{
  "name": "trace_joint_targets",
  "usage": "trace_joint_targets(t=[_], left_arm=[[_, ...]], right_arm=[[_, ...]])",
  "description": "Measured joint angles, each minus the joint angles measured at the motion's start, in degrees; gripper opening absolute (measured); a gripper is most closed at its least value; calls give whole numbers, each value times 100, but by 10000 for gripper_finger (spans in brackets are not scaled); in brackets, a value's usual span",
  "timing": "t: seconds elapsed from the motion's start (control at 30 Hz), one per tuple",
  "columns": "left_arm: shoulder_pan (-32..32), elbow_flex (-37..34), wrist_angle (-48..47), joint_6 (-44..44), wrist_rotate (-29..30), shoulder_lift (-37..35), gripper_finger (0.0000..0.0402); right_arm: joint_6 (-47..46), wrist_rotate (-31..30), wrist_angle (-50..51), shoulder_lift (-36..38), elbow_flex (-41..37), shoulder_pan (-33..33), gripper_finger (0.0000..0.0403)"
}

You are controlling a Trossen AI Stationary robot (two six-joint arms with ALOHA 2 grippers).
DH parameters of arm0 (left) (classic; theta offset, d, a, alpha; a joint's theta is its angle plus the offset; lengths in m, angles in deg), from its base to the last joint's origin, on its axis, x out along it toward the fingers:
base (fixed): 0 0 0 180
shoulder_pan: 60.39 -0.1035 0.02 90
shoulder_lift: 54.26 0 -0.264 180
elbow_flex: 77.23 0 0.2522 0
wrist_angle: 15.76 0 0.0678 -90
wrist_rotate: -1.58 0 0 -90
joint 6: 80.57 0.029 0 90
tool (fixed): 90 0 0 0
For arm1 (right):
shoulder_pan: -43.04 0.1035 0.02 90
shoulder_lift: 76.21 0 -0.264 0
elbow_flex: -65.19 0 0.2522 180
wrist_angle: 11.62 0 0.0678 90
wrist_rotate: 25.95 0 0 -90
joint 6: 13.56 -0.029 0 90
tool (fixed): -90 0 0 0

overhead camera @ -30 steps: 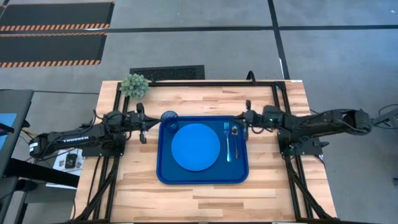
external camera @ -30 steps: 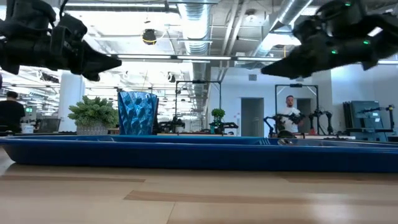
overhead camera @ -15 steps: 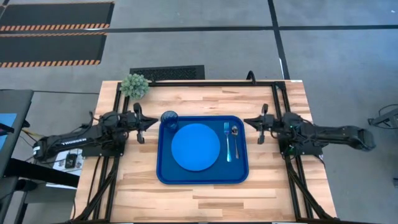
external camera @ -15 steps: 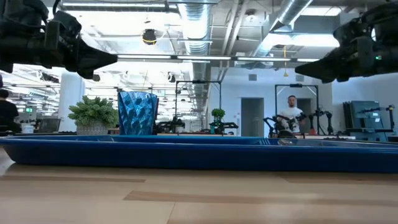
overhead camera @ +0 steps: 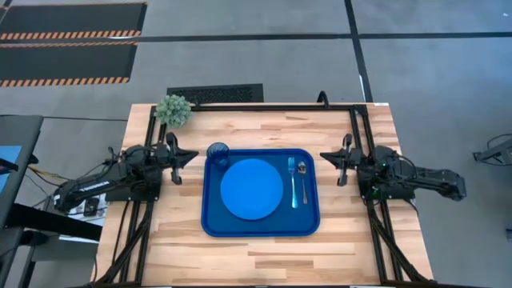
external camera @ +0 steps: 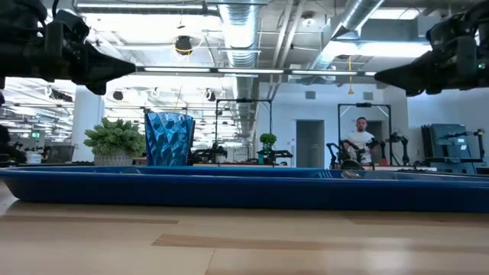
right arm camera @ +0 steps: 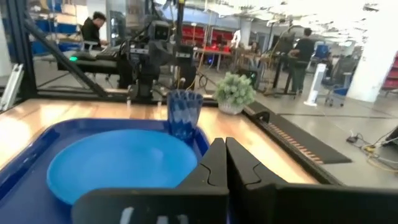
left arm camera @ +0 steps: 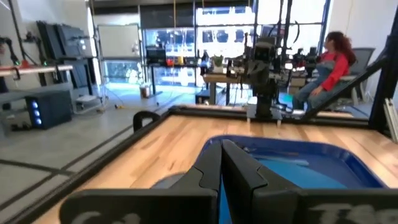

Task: Pick and place plate/cup/fork/spoon on tray
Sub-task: Return to Home Position

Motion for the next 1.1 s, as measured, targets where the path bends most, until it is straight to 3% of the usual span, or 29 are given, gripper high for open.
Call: trace_joint_targets(t=[0.47,1.1], left_arm=[[2,-4,-86,-468,44,24,0],[2,-7,-86,-313,58,24,0]], right_arm=[[-213,5,151,-118,-4,-206,48],[-713,1,155,-116,-11,-238,51]])
